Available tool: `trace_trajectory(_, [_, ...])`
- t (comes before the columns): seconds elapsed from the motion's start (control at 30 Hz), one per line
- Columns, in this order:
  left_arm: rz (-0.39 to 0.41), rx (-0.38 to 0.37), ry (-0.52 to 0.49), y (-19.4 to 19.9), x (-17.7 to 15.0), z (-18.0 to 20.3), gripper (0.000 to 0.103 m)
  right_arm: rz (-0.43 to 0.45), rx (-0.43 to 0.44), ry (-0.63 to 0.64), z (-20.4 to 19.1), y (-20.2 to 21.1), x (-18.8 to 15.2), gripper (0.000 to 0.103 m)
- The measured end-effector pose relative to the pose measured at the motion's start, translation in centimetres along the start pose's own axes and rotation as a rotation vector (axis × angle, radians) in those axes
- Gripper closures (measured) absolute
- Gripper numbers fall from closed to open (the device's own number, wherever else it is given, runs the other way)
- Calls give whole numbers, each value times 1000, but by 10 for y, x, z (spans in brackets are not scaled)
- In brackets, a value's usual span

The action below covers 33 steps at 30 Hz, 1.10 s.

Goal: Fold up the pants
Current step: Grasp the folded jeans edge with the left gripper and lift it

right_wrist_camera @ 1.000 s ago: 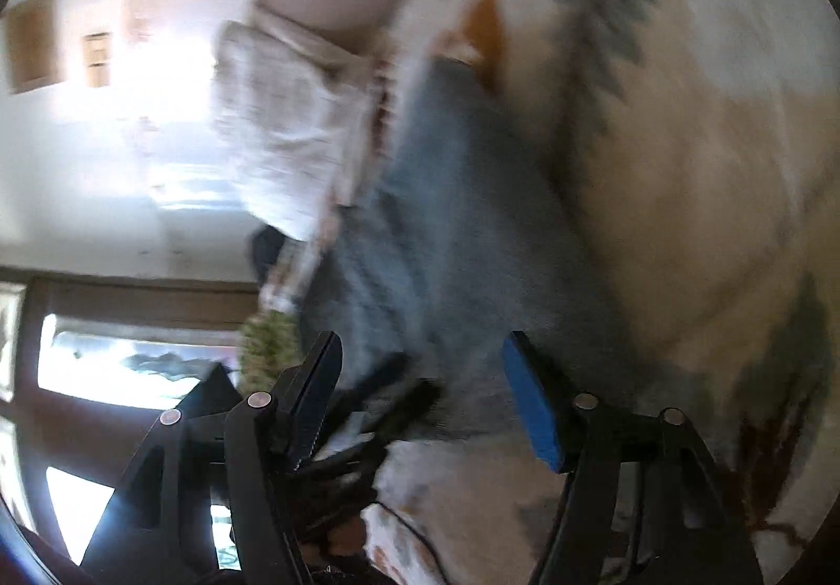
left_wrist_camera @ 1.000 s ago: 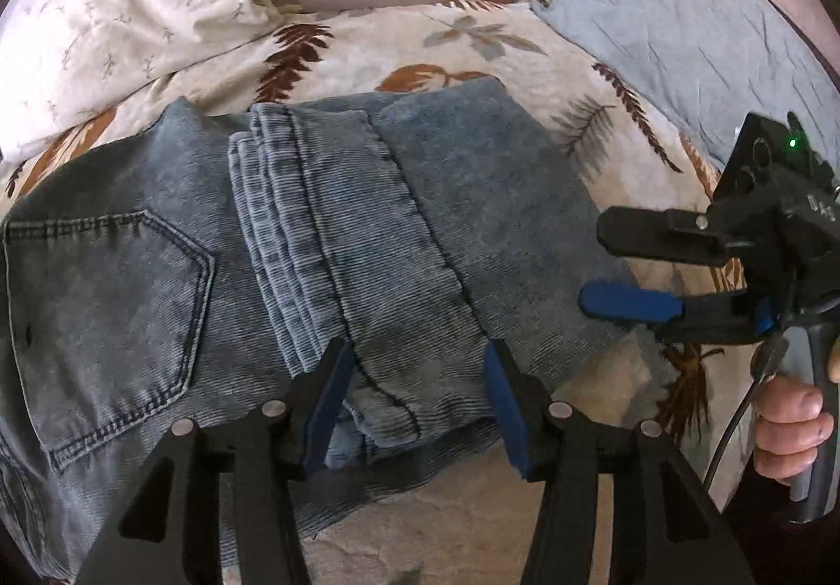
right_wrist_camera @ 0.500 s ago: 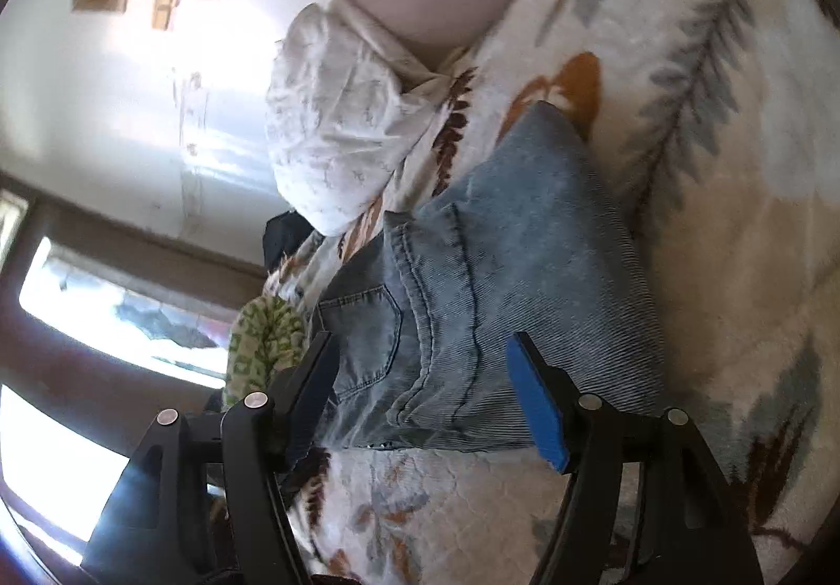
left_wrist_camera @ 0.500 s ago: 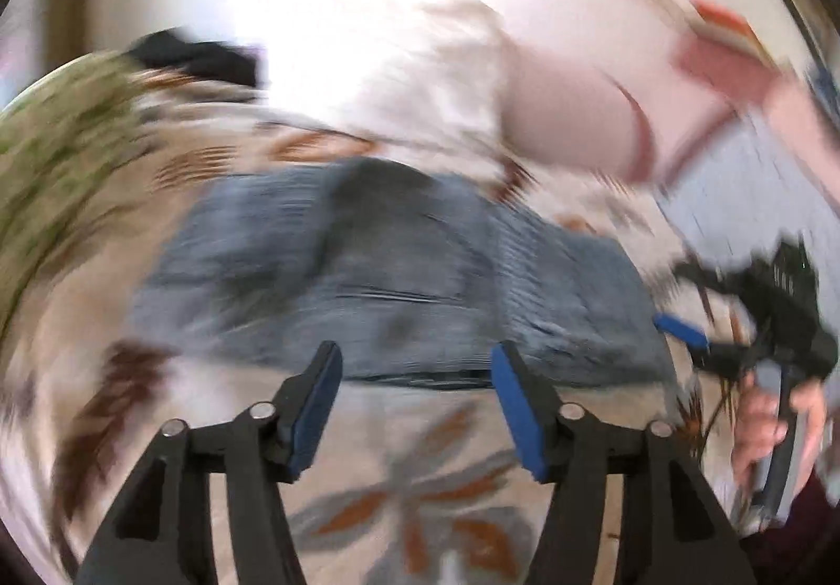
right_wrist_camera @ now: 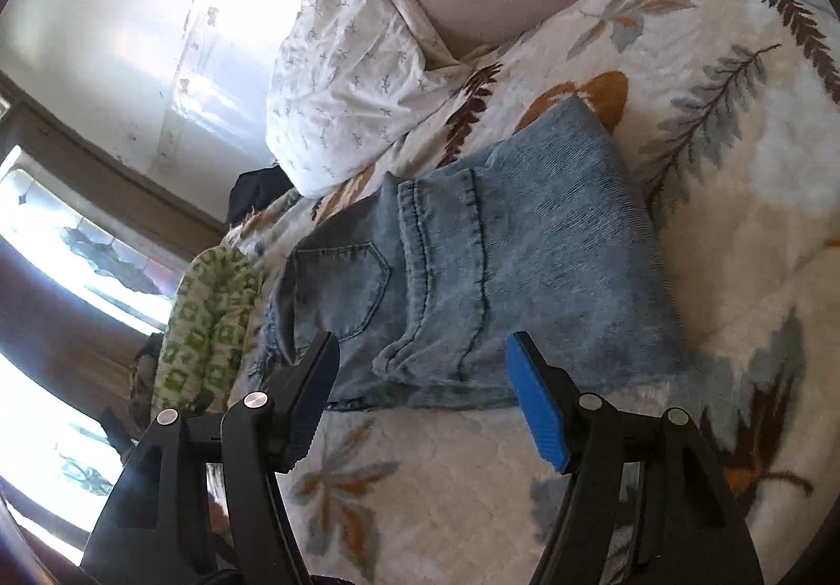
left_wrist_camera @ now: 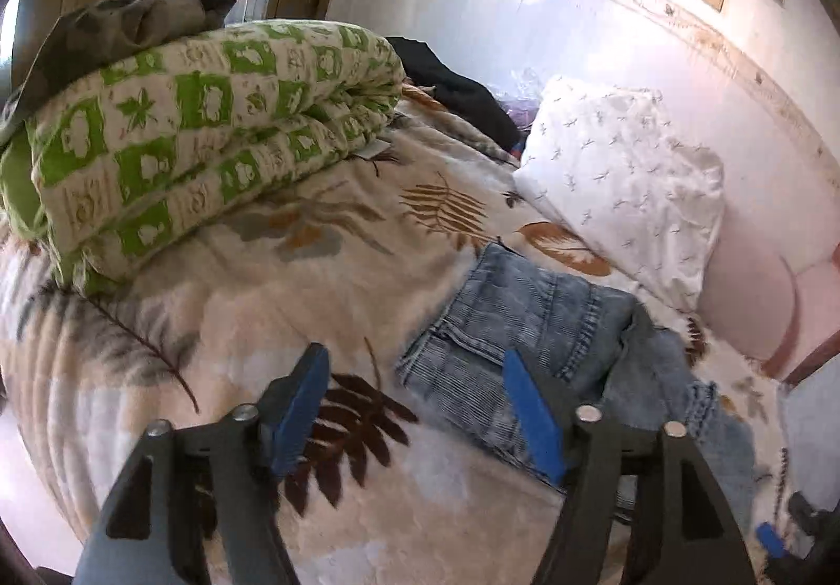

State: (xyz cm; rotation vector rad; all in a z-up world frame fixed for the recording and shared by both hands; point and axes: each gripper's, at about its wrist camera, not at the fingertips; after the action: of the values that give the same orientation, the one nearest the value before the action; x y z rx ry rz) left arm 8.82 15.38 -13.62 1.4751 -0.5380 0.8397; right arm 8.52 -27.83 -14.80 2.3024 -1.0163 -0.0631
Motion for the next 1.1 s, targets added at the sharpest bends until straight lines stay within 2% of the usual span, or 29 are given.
trace_trajectory(0.17, [-17,11,-9,-5,0,-4,23,-10,-34,28,-32,-4,-7,37])
trace_trajectory(0.37, [7,-2,-2,-14,-5,-16,21,-103,-80,172,-116,-41,-12,37])
trace_trajectory(0.5, [-18,-40,-7,-31,-4,-18,18,-200,-131,295,-183,-89,-25,37])
trace_trajectory(0.6, [-22,-33,-13,-41,-3,-16,14,-257,-159,368,-222,-131,-37,37])
trace_trajectory(0.83, [-119,-84,-56,-82,-6,-2,14,-356,-238,482,-280,-225,-57,37])
trace_trajectory(0.93, [-127,-114,-62,-85,-7,2,17,-381,-300,545,-292,-261,-63,37])
trace_trajectory(1.0, [-145,-156,-76,-89,-7,5,32,-416,-355,584,-295,-287,-66,37])
trace_trajectory(1.1, [-150,-197,-99,-91,-7,11,44,-459,-421,609,-293,-317,-68,37])
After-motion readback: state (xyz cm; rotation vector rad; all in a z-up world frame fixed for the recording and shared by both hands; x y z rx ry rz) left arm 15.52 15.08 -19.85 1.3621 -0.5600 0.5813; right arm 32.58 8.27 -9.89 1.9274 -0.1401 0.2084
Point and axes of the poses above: each gripper's, at about its wrist camera, not at the fingertips, and y roughly against the way its jaws point, z to its right, x to its top, and after that the axes turned 14 degrees about -y, right-handed
